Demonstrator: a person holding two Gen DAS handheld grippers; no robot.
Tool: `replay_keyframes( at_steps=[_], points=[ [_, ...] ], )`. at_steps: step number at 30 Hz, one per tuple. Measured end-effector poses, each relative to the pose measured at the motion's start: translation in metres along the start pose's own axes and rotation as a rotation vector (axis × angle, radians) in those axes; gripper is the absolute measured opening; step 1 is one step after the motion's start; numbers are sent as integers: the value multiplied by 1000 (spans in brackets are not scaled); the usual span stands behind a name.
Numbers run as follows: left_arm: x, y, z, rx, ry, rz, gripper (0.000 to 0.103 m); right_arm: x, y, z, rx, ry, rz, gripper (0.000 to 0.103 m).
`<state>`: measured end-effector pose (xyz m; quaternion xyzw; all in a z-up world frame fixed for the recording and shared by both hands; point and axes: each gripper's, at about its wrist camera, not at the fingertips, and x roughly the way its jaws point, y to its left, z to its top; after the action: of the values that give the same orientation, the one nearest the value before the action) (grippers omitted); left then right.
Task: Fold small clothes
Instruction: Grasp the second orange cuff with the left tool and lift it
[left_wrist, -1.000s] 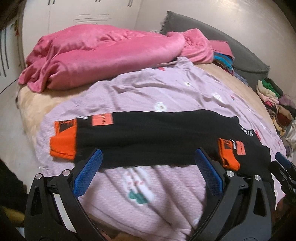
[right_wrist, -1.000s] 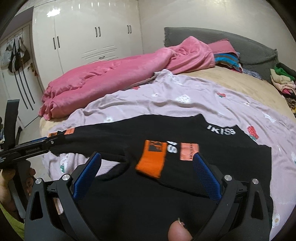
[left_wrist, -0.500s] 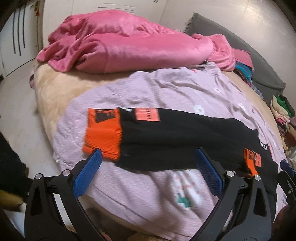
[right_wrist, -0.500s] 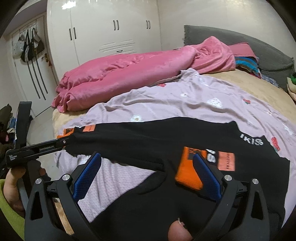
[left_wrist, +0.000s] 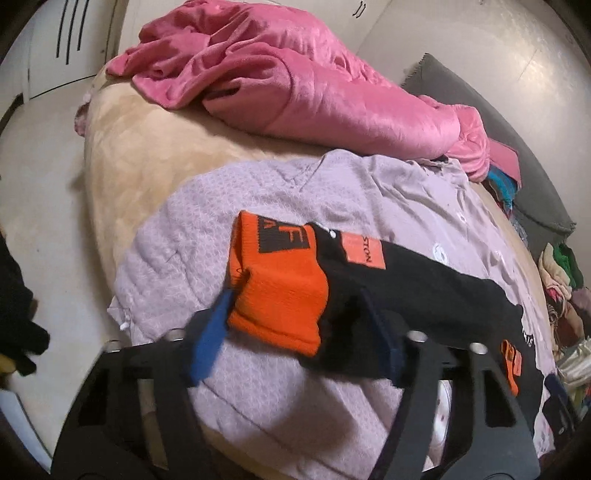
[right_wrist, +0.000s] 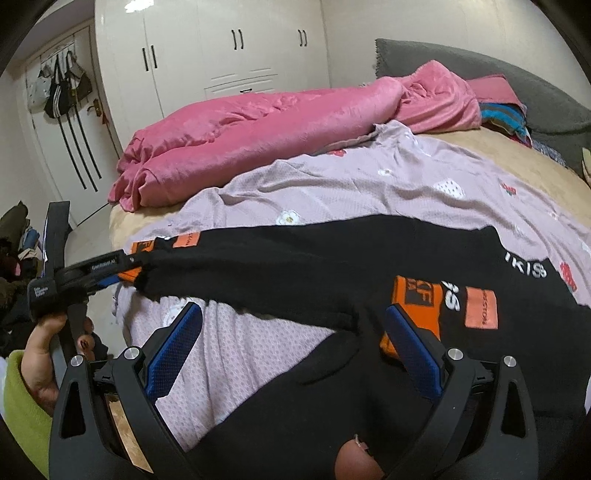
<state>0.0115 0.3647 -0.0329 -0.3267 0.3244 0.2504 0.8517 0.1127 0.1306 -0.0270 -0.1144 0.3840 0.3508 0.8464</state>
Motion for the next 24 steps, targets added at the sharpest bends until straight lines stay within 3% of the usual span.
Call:
replay_keyframes(
  at_steps=[3, 11, 24],
  points=[
    [-4, -2, 1, -7, -29, -32, 7, -4, -10, -6, 27, 0, -7, 98],
    [-35, -29, 6, 43, -106, -106, 7, -26, -44, -16, 123, -31, -22, 98],
    [-90, -135, 18, 202, -184, -227, 6, -88, -120, -33, 300, -147, -71, 98]
  ],
)
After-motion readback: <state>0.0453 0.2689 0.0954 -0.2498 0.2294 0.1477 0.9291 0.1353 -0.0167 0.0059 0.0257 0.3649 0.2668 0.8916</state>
